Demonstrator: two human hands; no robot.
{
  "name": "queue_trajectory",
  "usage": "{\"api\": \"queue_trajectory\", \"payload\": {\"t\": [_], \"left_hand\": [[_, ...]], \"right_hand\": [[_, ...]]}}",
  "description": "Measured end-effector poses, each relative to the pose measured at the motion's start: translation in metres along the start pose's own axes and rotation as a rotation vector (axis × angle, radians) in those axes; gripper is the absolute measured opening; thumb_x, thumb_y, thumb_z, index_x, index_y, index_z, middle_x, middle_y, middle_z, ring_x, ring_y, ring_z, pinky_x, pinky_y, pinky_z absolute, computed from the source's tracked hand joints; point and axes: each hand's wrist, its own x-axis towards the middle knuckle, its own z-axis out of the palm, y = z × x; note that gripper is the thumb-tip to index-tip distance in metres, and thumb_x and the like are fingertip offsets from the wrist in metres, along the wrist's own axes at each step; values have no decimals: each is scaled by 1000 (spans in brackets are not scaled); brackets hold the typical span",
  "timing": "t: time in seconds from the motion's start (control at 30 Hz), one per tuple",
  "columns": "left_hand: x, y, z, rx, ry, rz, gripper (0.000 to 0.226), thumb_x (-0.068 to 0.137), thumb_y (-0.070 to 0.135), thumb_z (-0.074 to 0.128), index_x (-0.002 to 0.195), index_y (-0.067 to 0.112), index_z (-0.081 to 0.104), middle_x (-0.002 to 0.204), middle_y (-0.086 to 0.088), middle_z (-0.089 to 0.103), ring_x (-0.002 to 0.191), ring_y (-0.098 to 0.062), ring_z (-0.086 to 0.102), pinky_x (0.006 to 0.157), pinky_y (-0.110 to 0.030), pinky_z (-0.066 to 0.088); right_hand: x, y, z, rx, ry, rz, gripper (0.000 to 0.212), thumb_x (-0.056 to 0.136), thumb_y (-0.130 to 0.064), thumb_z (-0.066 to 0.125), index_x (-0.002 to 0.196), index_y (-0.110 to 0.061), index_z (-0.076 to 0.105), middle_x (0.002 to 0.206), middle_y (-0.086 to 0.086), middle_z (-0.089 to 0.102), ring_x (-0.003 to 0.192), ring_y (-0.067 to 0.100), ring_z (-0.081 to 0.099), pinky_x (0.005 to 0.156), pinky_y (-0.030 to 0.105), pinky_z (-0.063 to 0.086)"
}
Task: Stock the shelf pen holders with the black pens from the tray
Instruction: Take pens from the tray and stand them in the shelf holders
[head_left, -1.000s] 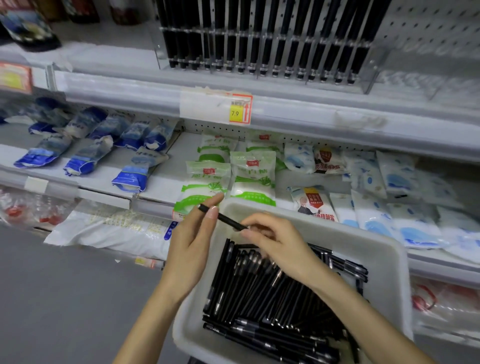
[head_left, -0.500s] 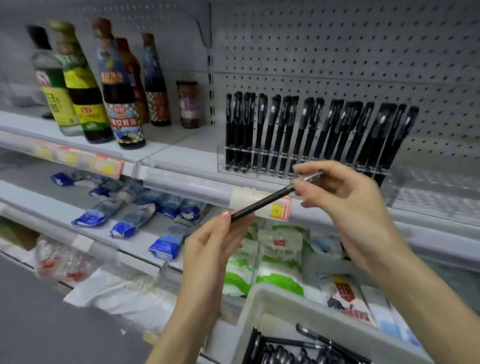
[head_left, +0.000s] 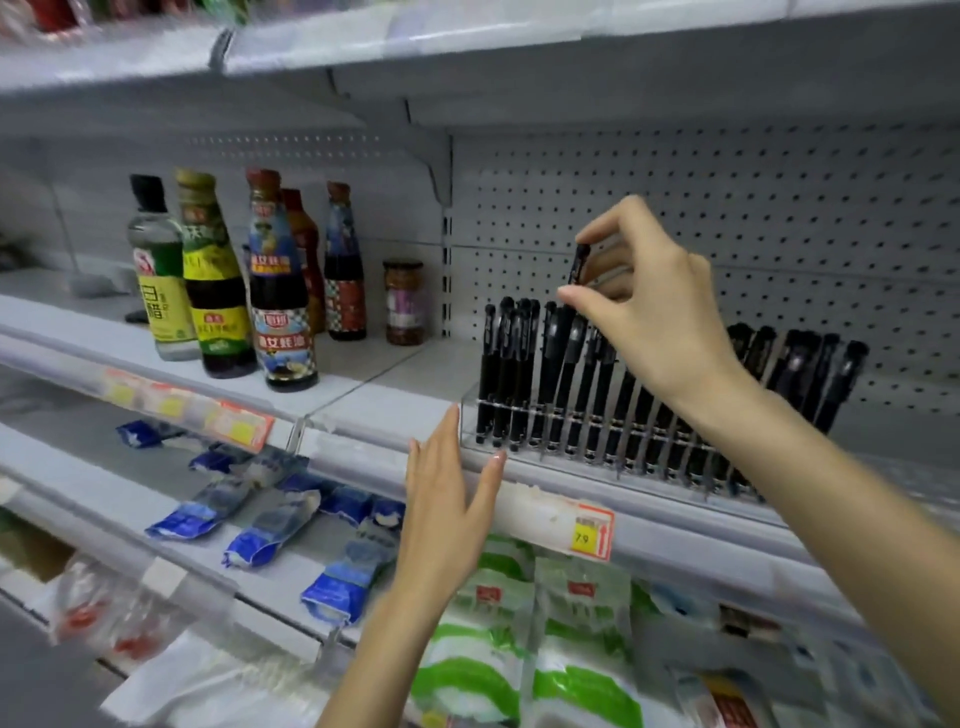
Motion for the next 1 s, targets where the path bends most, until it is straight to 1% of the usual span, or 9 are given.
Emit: {"api": "queue_trajectory", "payload": {"t": [0.03, 0.17, 0.27, 0.3, 0.37, 0.47, 0.53, 0.73, 1.0], "left_hand": [[1, -2, 1, 16, -1, 7, 77, 86, 61, 30, 152, 30, 9, 157, 16, 7, 145, -12, -9, 118, -33, 1], [5, -12, 2, 75, 17, 96, 74, 91, 71, 24, 152, 30, 10, 156, 18, 10, 142, -1, -10, 117, -26, -7], [8, -12, 4, 118, 38, 166, 80, 85, 70, 17, 152, 26, 12, 151, 21, 12, 129, 25, -15, 112, -15, -15], [8, -12, 5, 125, 44, 174, 81, 84, 70, 16, 152, 26, 12, 150, 22, 12, 124, 29, -17, 111, -14, -16], [9, -13, 5, 134, 49, 183, 80, 85, 70, 16, 152, 27, 11, 151, 21, 16, 127, 27, -12, 113, -17, -14], [9, -16, 4, 161, 45, 194, 77, 88, 69, 17, 152, 27, 10, 154, 16, 21, 140, 9, 6, 118, -26, -8], [10, -16, 3, 158, 43, 187, 78, 87, 69, 16, 153, 27, 9, 155, 12, 24, 142, 4, 12, 118, -26, -8], [9, -17, 6, 196, 59, 202, 78, 88, 68, 16, 153, 27, 6, 154, 13, 24, 134, 12, 6, 117, -24, -9], [8, -17, 8, 205, 71, 194, 79, 86, 70, 14, 152, 29, 3, 146, 22, 21, 132, 16, 1, 114, -20, -12]], "right_hand": [[0, 2, 2, -17, -12, 6, 30, 84, -20, 72, 101, -21, 48, 85, -15, 55, 79, -1, 60, 70, 12, 50], [0, 4, 7, -52, -38, 29, 31, 83, -20, 73, 100, -20, 47, 85, -13, 57, 79, 5, 62, 76, 26, 55], [3, 1, 10, -66, -53, 32, 32, 83, -20, 73, 99, -21, 46, 85, -13, 58, 80, 7, 62, 78, 32, 55], [5, 1, 11, -71, -61, 36, 32, 83, -20, 73, 99, -22, 46, 85, -12, 58, 80, 8, 62, 78, 33, 55], [7, 1, 14, -95, -87, 45, 32, 83, -21, 73, 98, -24, 45, 84, -10, 58, 80, 10, 62, 77, 35, 55], [7, 6, 18, -152, -168, 75, 31, 83, -21, 74, 96, -23, 46, 83, -7, 60, 79, 14, 62, 76, 41, 55], [3, 10, 22, -189, -213, 84, 30, 82, -20, 74, 96, -22, 47, 82, -7, 60, 79, 16, 62, 76, 42, 55], [0, 15, 24, -250, -207, 36, 29, 84, -15, 72, 102, -18, 50, 80, -2, 60, 77, 18, 61, 76, 41, 54], [11, 15, 22, -300, -245, 64, 29, 82, -17, 74, 105, -20, 56, 76, -2, 61, 77, 18, 61, 76, 41, 55]]}}
